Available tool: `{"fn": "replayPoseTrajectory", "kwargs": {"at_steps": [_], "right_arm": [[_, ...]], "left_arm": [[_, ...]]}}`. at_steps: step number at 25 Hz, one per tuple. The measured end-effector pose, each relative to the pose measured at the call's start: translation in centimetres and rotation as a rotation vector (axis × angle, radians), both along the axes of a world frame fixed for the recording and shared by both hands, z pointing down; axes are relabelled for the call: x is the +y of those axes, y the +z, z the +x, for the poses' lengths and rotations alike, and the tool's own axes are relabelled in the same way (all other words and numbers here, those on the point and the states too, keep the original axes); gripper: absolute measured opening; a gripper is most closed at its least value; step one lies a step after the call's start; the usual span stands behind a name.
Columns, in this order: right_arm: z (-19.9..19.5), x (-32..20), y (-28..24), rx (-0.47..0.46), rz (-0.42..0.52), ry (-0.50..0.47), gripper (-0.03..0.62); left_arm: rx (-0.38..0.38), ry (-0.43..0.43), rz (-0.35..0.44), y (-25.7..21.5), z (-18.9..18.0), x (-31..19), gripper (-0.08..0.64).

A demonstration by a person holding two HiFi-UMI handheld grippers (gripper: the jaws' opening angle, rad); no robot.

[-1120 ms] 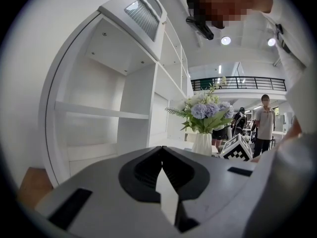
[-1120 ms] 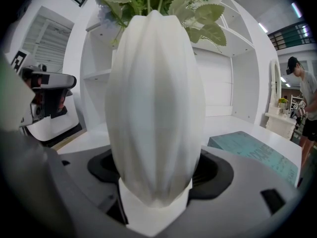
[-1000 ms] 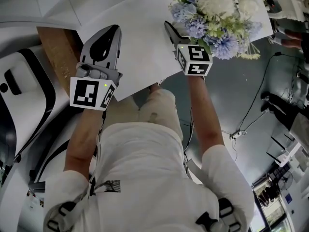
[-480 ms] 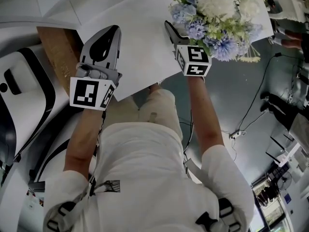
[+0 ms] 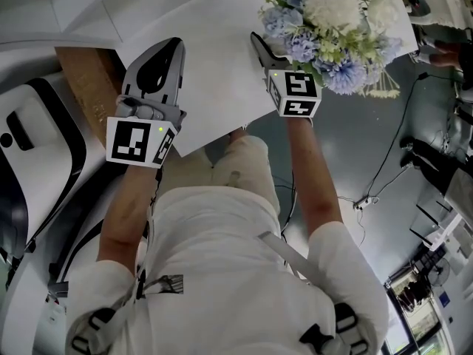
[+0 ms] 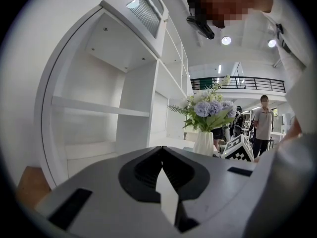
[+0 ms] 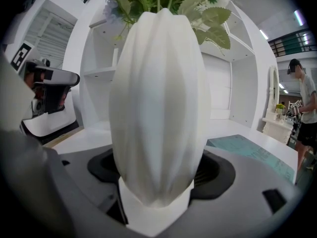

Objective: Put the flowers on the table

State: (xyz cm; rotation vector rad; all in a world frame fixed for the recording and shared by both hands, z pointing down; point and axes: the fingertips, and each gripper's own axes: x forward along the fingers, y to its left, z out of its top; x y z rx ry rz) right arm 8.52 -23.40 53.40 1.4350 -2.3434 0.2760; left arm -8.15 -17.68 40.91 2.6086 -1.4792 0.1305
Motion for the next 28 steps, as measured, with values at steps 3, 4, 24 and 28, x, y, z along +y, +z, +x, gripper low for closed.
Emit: {"fn": "replayPoseTrajectory", "kwargs": {"at_steps": [3, 4, 24, 28], "right_arm": [[-0.2, 0.1, 0.2, -0.014, -0.006, -0.012, 0.393], [-0.3, 0.1, 0.3, -0.015, -0.008, -0.016, 0.393], [2.5, 4.0, -0.1, 0.025, -0.063, 0.074, 0.420], [4.2, 6.2, -1.0, 0.025, -0.076, 0.129, 0.420]], "left_arm": [[0.000, 0.007, -0.001, 0.1, -0.1, -0.1, 0.015], [0.001, 0.009, -0.002, 0.2, -0.2, -0.2, 0.015], [0.020, 0.083, 0.015, -0.9, 0.6, 0.8, 0.015], [0.026, 0.104, 0.024, -1.7, 0.7, 1.7, 0.015]]}}
